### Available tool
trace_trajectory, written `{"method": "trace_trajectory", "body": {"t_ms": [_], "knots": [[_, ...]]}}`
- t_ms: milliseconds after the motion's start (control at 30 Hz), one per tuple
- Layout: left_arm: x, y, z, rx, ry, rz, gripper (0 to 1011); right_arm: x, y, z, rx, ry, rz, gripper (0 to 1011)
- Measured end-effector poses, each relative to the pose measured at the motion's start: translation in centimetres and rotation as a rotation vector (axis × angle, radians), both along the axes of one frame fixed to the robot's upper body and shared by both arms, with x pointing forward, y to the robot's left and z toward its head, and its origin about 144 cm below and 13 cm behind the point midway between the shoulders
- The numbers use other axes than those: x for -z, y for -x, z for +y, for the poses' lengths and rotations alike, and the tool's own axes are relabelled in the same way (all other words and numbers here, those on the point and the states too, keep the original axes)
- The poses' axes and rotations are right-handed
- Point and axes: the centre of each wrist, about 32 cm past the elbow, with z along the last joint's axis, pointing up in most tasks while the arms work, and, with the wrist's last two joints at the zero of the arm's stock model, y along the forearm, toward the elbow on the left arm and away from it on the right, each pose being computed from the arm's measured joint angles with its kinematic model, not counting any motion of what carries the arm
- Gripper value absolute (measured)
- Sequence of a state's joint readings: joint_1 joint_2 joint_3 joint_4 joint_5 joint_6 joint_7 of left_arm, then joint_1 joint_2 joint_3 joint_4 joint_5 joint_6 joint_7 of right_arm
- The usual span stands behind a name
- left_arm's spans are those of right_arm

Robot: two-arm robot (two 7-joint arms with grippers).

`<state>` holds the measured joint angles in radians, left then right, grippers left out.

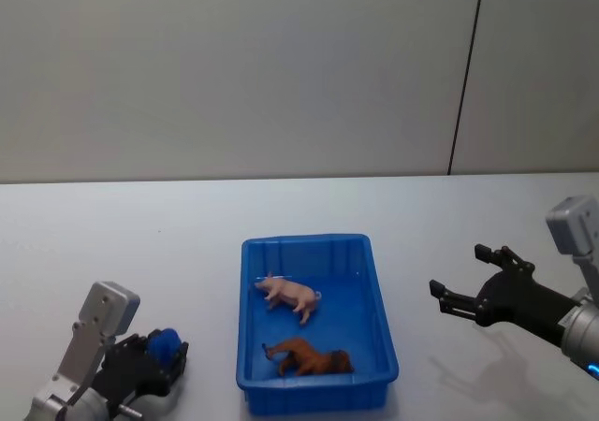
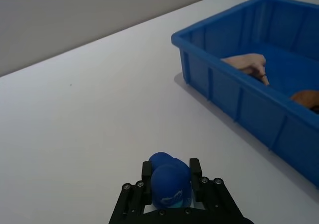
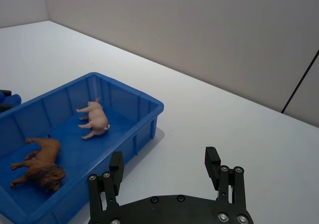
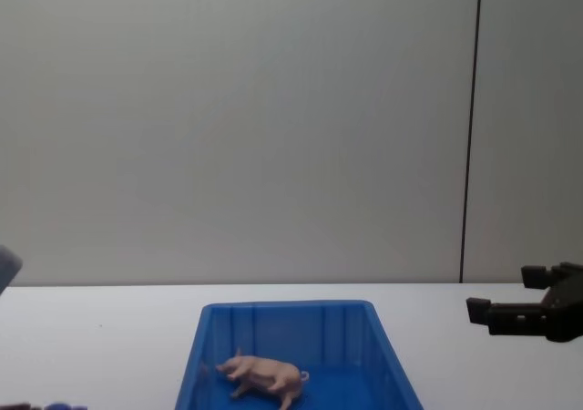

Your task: Pick up the two dolls from the table and place them into the box.

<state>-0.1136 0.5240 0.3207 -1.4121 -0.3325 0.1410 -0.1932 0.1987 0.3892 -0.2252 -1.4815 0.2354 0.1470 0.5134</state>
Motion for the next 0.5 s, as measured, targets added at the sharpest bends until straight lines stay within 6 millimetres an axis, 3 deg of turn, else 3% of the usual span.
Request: {"method": "trace_trajectory", "body": {"t_ms": [500], "knots": [[-3.8, -1.3, -2.7, 0.09, 0.044, -0.161, 357, 0.0, 0.0, 0.0, 0.0, 0.0, 0.0, 1001]]}}
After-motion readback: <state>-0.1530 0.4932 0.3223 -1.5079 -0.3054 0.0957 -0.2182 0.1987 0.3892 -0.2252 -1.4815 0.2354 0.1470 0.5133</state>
